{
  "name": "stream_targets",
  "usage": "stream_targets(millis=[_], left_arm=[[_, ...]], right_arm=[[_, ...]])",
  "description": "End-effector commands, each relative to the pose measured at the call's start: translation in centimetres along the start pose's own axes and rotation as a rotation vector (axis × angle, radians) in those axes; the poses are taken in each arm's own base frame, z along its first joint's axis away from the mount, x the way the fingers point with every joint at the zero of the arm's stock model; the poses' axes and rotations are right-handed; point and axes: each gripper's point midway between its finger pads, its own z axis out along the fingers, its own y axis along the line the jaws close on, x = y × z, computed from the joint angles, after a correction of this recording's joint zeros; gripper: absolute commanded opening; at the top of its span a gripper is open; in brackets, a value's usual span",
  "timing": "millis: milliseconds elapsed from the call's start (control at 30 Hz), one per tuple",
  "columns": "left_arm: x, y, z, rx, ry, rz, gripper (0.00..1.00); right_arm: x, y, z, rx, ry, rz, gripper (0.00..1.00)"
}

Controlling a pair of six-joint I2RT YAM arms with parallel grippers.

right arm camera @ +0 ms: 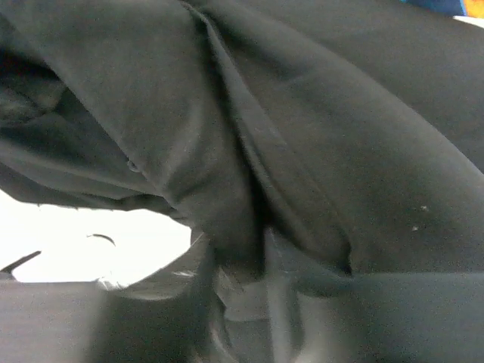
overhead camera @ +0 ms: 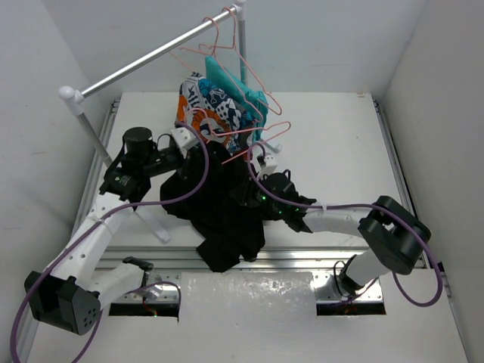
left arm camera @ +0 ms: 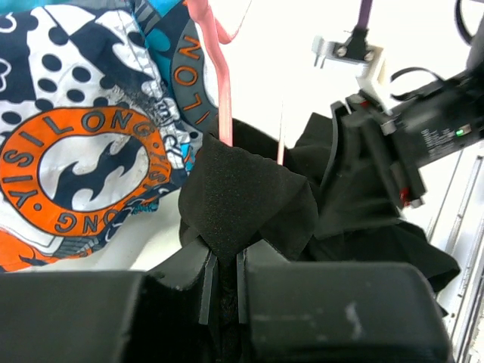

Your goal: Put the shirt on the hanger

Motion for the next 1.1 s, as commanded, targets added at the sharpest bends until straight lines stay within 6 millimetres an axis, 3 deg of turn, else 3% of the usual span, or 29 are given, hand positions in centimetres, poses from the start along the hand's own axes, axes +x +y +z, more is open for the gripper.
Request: stream_targets(millis=[0,33,67,133,167,233,333,433,533,633,733,833,900,1067], left_arm=[[-4.5,-0.7,-1.0,0.026,-0.111,0.059,0.0],[-4.5,-0.8,-1.1,0.032,-0.107,0.073,0.0],[-4.6,-0.9,-1.3,0.029,-0.107,0.088,0.0],[-3.8,-0.9,-1.6,0.027,-0.08,0.116,0.0],[-3.3,-0.8,-1.8,0.023,-0.069,0.121,0.0],[-2.4,-1.0,-1.9,0.052,-0.043,0.145,0.0],[-0.3,-3.3,-2.1,0.197,-0.014,0.235,0.0],[2.0,-4.5,-2.4,0.267,0.036,0.288,0.0],[3.7,-3.1,-2.3,0.214,0.1,0.343,0.0],[5.2,-1.5,-2.1,0.136,0.157,0.359,0.0],[5.5,-0.5,-2.2,0.093,0.177,0.414,0.0],[5.1,-1.5,-2.5,0.143,0.156,0.443,0.0],[4.4,-2.3,-2.3,0.171,0.119,0.391,0.0],[3.4,-0.9,-1.5,0.081,0.084,0.295,0.0]], right_arm=[[-3.8,1.2,0.5,-0.009,-0.154,0.031,0.14],[-4.3,0.5,0.1,0.019,-0.177,0.039,0.0],[-3.9,-1.7,-0.7,0.072,-0.185,0.062,0.0],[-5.6,-3.0,-2.6,0.094,-0.246,0.091,0.0],[-5.7,-5.5,-3.7,0.149,-0.255,0.111,0.0],[-7.8,-7.0,-5.8,0.172,-0.308,0.102,0.0],[-9.3,-8.5,-7.9,0.195,-0.307,0.046,0.0],[-10.9,-8.7,-9.4,0.192,-0.294,0.009,0.0],[-10.8,-9.5,-10.4,0.202,-0.248,-0.019,0.0],[-10.6,-8.7,-10.7,0.174,-0.171,-0.08,0.0],[-10.6,-8.4,-10.8,0.165,-0.098,-0.113,0.0],[-11.8,-8.2,-10.9,0.143,-0.083,-0.11,0.0],[-12.1,-8.1,-10.9,0.106,-0.08,-0.09,0.0],[-12.1,-8.7,-11.1,0.076,-0.062,-0.039,0.0]])
